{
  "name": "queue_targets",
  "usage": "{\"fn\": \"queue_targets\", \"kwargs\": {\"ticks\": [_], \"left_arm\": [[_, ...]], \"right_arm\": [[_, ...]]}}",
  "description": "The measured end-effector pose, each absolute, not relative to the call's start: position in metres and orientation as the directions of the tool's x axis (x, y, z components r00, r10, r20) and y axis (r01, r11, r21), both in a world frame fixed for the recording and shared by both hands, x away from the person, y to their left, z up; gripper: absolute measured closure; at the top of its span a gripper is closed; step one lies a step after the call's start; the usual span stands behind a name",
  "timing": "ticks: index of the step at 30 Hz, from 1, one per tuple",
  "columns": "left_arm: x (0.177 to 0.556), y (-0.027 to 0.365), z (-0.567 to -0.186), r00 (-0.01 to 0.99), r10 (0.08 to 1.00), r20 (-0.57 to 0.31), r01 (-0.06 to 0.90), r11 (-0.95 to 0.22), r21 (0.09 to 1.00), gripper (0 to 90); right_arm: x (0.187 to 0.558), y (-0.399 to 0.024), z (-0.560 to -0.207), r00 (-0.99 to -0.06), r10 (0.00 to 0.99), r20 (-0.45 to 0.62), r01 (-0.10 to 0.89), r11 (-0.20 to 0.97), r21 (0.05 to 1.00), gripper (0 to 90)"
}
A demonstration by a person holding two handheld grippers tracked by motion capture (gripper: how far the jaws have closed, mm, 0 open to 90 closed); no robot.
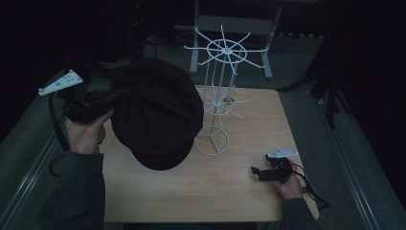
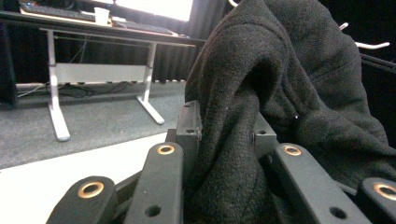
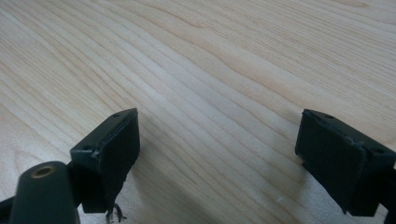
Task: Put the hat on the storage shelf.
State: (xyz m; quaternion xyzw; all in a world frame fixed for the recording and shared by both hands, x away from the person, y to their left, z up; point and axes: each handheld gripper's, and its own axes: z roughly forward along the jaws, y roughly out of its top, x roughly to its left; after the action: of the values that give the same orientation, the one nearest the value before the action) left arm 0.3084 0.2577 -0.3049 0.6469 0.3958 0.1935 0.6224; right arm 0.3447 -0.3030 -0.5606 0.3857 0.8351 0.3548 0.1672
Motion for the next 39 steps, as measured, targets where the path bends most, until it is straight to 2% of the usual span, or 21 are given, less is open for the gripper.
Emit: {"fn": "queue_targets", "kwargs": {"ticks": [39], "left_arm": [[0.315,0.236,-0.277,0.722,0.656,-0.221,0.189,0.12,0.975,73.8]], "right_arm": [[0.345,-0.303,-0.561,-0.646,0.763,-0.006,0.526,0.452,0.721,13.7]]}}
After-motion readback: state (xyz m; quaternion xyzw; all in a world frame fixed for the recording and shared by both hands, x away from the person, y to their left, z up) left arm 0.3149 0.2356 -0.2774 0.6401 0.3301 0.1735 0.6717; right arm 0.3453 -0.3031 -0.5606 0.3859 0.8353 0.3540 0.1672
